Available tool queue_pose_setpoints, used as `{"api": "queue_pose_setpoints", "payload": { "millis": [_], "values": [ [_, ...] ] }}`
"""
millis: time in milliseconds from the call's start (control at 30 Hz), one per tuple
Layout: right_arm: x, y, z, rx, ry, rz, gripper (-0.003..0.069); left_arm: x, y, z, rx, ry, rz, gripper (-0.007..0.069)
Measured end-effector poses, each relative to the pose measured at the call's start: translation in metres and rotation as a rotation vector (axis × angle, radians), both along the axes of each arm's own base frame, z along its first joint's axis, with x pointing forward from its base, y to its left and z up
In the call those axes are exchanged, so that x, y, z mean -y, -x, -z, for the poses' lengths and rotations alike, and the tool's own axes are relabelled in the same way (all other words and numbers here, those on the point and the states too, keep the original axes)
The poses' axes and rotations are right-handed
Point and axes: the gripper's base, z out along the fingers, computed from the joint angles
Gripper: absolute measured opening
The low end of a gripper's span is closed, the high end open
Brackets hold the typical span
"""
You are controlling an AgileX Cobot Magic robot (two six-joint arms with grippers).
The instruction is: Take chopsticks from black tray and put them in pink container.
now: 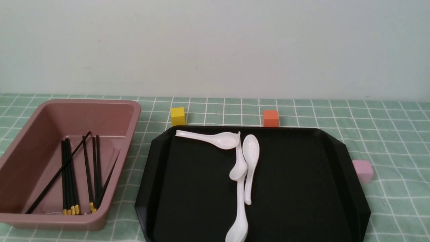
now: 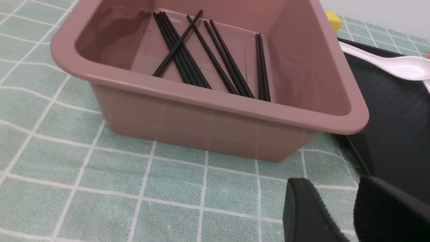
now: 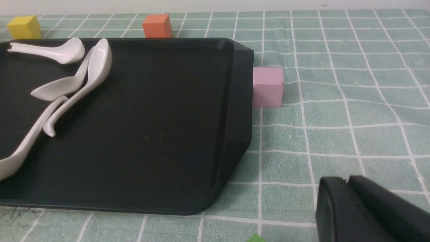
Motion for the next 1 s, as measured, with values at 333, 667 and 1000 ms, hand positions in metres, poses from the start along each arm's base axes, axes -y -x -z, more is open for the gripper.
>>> {"api": "queue_pose_setpoints", "payload": {
  "millis": [333, 667, 1000],
  "values": [
    [0.0000, 0.0000, 0.0000, 0.000, 0.001, 0.000, 0.0081, 0.0000, 0.0000, 0.0000, 0.000, 0.000, 0.000, 0.0239],
    [0.0000, 0.0000, 0.0000, 0.000, 0.001, 0.000, 0.0094, 0.0000, 0.0000, 0.0000, 0.000, 0.000, 0.000, 0.0239],
    [0.0000, 0.0000, 0.0000, 0.000, 0.002, 0.000, 0.0107, 0.0000, 0.0000, 0.0000, 0.000, 0.000, 0.000, 0.0239]
  ]
}}
